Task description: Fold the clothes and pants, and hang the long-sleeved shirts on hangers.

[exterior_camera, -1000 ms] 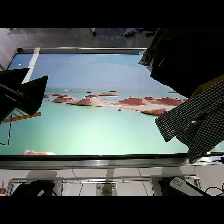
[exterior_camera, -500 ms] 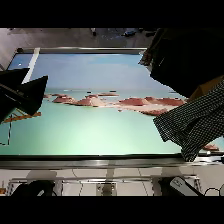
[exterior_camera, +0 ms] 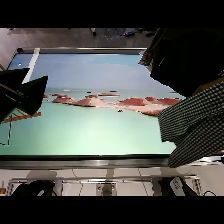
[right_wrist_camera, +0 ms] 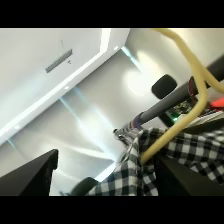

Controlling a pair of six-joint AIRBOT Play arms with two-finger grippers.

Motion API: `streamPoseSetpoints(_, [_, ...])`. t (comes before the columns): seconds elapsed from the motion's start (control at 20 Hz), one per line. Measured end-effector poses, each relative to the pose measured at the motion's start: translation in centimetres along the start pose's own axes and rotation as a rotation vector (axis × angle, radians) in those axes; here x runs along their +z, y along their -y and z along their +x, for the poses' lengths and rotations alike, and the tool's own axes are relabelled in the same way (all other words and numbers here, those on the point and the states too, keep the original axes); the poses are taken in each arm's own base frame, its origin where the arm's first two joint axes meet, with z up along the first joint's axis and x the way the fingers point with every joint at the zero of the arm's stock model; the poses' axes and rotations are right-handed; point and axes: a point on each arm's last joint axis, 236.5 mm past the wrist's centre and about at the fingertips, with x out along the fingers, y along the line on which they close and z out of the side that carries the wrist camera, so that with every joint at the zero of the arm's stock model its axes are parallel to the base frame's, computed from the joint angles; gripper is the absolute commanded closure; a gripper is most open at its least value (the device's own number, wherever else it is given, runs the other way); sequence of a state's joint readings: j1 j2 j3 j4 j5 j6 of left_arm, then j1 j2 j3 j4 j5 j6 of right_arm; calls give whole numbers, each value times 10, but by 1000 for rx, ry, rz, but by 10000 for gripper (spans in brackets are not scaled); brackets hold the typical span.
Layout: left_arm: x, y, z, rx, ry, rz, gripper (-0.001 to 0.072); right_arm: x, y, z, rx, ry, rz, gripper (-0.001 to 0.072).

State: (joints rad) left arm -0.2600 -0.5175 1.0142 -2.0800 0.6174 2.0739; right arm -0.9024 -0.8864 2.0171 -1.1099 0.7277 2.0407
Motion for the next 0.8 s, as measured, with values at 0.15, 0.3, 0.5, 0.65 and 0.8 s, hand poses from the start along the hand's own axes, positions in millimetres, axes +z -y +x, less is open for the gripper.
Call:
streamPoseSetpoints(0.15, [0, 0, 0, 0, 0, -14, 92, -18, 36, 15, -99, -62, -59, 15])
streamPoseSetpoints(0.3, [0, 0, 0, 0, 0, -22, 92, -40, 72, 38, -171, -124, -15, 15])
streamPoseSetpoints(0.5, [0, 0, 0, 0, 0, -24, 92, -47, 95, 60, -192, -117, 29, 15])
streamPoseSetpoints(0.65, [0, 0, 0, 0, 0, -25, 93, -37, 96, 68, -170, -66, 32, 16])
streamPoseSetpoints(0.8, [0, 0, 0, 0, 0, -25, 92, -22, 89, 73, -134, -1, 30, 17])
